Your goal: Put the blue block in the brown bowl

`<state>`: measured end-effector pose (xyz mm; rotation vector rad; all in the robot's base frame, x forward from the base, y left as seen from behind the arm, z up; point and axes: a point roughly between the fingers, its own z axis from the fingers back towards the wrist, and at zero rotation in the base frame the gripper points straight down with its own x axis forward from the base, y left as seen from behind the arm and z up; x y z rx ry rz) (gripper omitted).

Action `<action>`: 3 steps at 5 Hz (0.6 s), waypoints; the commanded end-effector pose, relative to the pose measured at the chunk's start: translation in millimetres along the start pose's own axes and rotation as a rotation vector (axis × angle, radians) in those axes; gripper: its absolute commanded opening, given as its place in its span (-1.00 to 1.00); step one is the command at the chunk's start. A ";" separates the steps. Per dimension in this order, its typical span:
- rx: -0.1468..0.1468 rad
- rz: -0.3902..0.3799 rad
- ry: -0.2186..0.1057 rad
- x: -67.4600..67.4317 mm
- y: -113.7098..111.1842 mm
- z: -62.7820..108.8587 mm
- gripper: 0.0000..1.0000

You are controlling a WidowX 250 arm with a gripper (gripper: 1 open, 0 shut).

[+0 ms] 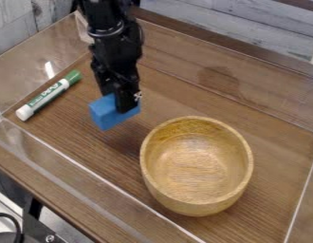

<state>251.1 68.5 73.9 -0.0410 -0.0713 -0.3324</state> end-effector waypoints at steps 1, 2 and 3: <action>0.053 -0.015 -0.095 16.4 2.5 23.8 -1.00; 0.060 -0.018 -0.118 20.6 1.0 27.2 -1.00; 0.066 -0.017 -0.133 24.9 2.1 27.6 -1.00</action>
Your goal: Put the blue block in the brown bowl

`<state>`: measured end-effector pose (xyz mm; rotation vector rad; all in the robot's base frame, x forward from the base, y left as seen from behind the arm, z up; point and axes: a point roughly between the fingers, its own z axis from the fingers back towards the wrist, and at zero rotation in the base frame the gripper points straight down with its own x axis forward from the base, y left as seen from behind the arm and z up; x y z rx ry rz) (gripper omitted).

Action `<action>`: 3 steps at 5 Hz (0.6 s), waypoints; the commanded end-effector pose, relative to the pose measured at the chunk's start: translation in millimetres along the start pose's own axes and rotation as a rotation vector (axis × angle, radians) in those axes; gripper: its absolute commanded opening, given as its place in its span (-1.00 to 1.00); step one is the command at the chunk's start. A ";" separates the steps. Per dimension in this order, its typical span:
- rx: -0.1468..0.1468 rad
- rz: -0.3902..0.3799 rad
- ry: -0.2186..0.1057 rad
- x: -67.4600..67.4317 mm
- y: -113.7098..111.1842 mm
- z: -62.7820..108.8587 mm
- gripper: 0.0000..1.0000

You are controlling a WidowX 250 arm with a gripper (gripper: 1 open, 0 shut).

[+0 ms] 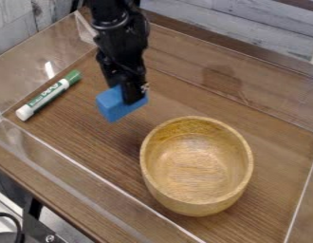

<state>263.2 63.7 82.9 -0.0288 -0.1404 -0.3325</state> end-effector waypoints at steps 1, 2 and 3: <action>0.048 -0.011 -0.079 18.2 6.1 15.5 -1.00; 0.053 -0.011 -0.082 21.4 7.9 10.4 -1.00; 0.060 -0.013 -0.086 25.7 12.7 4.2 -1.00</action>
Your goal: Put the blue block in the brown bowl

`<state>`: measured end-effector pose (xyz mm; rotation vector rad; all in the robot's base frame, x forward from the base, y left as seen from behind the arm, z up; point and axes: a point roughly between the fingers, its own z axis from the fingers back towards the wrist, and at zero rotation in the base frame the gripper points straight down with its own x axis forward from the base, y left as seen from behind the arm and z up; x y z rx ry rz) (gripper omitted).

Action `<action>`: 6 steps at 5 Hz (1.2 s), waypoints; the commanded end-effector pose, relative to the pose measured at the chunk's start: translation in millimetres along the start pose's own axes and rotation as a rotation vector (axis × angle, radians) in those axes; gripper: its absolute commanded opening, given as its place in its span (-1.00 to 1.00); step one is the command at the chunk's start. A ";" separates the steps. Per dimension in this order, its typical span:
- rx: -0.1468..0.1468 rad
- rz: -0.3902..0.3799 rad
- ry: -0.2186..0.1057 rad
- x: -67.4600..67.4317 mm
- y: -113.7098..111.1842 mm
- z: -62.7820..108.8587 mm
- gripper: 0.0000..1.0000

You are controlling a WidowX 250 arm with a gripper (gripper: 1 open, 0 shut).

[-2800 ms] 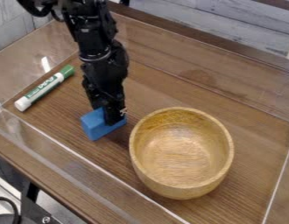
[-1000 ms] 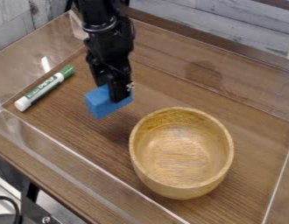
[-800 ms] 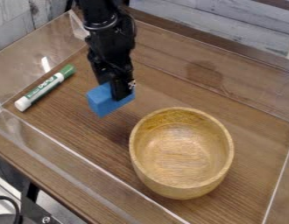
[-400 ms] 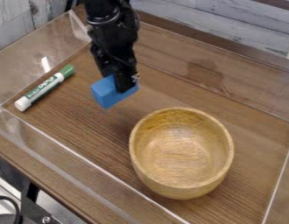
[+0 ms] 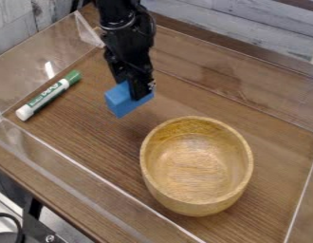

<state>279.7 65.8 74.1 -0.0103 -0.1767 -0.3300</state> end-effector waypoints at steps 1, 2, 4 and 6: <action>0.043 -0.016 -0.052 15.1 11.6 7.1 -1.00; 0.045 0.003 -0.046 15.2 -0.8 15.0 -1.00; 0.047 0.030 -0.037 15.6 -20.7 29.1 -1.00; 0.041 0.056 -0.036 13.0 -52.7 40.5 -1.00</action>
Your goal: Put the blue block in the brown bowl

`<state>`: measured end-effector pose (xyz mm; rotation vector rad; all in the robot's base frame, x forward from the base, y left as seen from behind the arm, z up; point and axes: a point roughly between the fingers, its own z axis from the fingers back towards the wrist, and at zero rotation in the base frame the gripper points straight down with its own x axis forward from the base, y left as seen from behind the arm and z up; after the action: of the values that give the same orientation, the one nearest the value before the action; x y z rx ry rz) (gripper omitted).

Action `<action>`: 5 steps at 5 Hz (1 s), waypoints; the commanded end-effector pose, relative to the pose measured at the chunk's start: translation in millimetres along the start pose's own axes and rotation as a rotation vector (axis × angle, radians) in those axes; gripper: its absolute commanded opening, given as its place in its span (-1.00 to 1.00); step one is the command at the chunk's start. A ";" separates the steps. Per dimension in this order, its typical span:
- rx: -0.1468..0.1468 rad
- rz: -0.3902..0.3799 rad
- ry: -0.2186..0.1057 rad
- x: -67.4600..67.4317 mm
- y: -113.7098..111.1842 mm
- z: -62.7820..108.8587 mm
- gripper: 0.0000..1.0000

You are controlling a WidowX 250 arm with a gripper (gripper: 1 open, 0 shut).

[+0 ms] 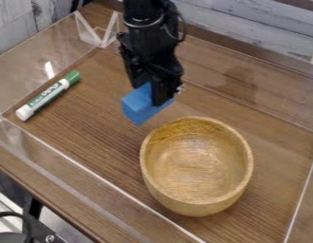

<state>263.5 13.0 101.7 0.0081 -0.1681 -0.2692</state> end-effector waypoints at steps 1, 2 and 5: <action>0.016 0.015 -0.050 2.3 -12.0 17.7 -1.00; 0.016 0.021 -0.049 -0.1 -15.0 19.2 -1.00; 0.011 0.033 -0.046 -5.0 -19.2 21.0 -1.00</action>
<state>245.8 -2.6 105.7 0.0034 -0.1544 -0.2307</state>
